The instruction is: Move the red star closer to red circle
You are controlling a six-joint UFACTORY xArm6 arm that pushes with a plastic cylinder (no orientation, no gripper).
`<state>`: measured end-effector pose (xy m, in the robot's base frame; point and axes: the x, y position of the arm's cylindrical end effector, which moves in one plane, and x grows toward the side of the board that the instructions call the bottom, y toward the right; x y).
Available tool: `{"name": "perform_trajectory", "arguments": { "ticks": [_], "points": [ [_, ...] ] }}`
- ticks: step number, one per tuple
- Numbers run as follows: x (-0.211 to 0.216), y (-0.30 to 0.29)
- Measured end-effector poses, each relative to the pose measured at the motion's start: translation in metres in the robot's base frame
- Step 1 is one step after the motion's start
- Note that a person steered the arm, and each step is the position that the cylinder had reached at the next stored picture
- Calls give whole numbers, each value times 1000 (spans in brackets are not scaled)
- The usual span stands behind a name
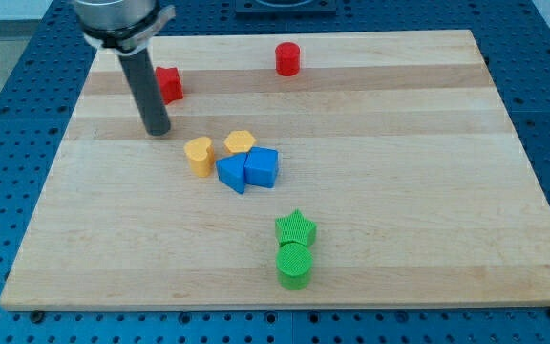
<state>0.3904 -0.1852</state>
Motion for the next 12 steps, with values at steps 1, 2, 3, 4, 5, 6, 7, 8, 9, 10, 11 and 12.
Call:
{"name": "perform_trajectory", "arguments": {
  "ticks": [1, 2, 3, 4, 5, 6, 7, 8, 9, 10, 11, 12],
  "points": [
    [-7, -16],
    [-9, -16],
    [-36, -1],
    [-36, 1],
    [-55, 13],
    [-57, -8],
    [-55, -18],
    [-85, -16],
    [-99, -12],
    [-99, 5],
    [-99, 28],
    [-99, 59]
  ]
}}
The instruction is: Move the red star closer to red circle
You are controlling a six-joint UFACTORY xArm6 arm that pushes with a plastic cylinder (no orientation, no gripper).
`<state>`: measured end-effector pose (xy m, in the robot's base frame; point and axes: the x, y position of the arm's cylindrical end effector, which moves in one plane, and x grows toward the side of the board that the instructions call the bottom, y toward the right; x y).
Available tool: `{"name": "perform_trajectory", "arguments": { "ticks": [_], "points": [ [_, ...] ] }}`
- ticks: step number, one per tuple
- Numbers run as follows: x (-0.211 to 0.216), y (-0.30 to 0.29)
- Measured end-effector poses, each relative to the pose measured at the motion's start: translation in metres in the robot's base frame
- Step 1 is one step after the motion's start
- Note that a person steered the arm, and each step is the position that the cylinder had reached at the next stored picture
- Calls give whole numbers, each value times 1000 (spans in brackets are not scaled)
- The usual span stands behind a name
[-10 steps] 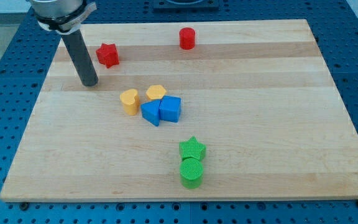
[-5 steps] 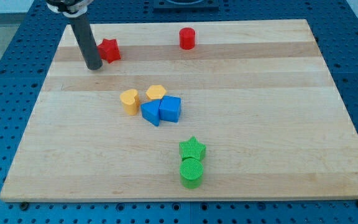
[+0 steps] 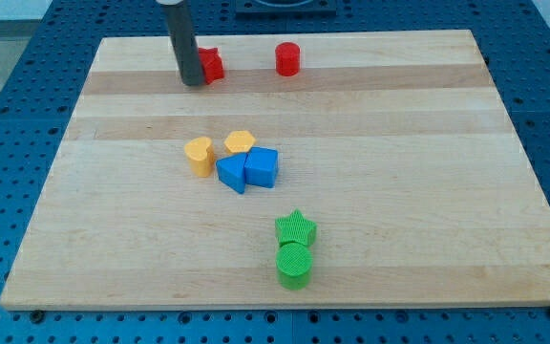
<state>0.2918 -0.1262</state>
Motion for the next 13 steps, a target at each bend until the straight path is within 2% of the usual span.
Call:
{"name": "perform_trajectory", "arguments": {
  "ticks": [1, 2, 4, 5, 6, 8, 9, 11, 13],
  "points": [
    [0, 30],
    [1, 33],
    [11, -36],
    [-13, -35],
    [-39, -5],
    [-39, 11],
    [-37, 48],
    [-29, 77],
    [-28, 78]
  ]
}}
